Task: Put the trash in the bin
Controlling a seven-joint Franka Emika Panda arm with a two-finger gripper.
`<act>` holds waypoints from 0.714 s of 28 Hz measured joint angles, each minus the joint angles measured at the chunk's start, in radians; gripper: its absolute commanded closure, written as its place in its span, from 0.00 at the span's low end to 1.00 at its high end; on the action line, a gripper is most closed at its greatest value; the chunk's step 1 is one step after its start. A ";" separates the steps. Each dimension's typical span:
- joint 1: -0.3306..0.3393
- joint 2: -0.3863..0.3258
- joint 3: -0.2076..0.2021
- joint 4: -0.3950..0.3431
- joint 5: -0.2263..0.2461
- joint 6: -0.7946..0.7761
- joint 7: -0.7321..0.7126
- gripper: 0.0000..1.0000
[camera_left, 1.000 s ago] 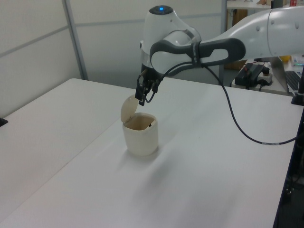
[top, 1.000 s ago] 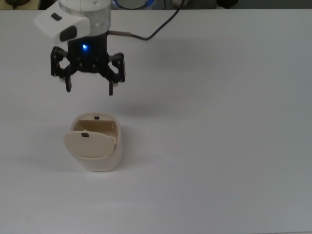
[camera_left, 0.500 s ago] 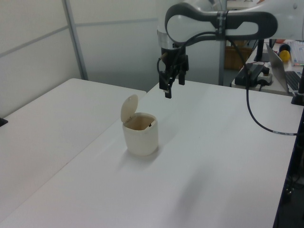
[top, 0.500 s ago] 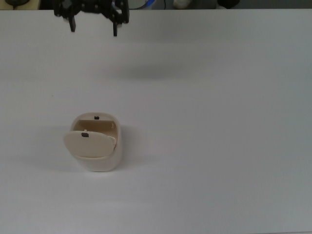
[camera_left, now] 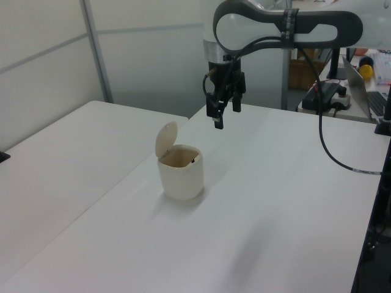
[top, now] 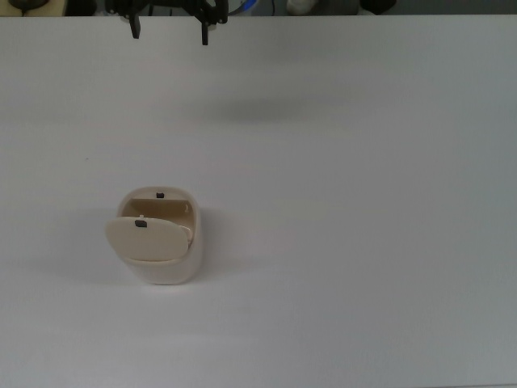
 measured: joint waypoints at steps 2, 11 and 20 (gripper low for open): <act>0.000 0.000 0.001 0.000 0.000 0.000 0.000 0.00; 0.001 0.000 0.020 0.000 0.000 -0.036 0.001 0.00; 0.001 0.000 0.022 0.000 0.000 -0.065 0.001 0.00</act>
